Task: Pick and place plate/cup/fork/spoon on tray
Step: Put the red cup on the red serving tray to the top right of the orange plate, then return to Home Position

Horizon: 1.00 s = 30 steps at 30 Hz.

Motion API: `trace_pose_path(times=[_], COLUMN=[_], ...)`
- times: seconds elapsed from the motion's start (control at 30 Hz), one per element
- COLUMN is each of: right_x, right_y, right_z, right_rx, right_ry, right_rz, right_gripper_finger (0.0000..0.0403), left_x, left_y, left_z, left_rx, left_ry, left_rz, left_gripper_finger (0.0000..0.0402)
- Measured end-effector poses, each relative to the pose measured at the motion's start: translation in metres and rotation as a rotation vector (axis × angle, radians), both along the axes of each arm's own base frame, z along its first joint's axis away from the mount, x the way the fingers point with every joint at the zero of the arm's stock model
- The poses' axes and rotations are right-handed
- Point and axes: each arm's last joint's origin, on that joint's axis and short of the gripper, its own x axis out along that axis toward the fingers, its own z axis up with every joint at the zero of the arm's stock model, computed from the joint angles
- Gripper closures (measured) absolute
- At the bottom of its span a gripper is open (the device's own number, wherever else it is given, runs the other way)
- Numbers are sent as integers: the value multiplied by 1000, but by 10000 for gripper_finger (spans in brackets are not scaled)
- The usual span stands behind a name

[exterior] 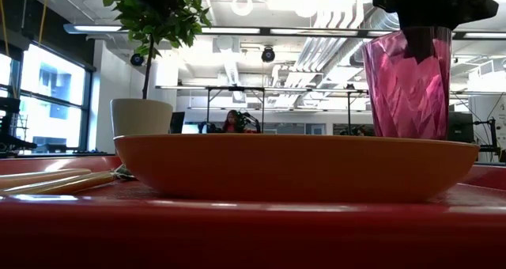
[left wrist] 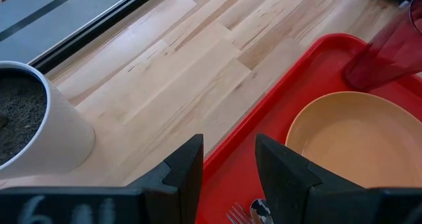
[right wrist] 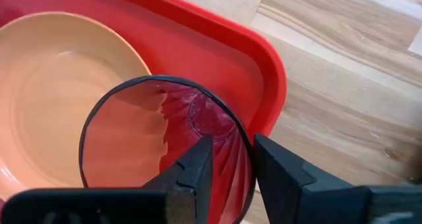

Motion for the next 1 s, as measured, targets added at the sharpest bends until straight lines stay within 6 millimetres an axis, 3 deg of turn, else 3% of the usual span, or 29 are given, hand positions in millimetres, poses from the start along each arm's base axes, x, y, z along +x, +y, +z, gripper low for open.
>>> trace_pose_path(times=[0.2, 0.63, 1.0], right_x=[-1, -6, -3], right_y=[0, -3, -8], right_z=[2, 29, 83], right_rx=[14, -34, -216], right_ry=[20, 24, -152], right_rz=[1, 3, 116], right_gripper_finger=[304, 304, 304], left_x=[0, 0, -9], left_y=[0, 0, -6], left_z=[0, 0, 7], left_rx=[-1, 9, 25], left_ry=[0, 18, 79], left_rz=[0, -31, -255], left_gripper_finger=[273, 273, 273])
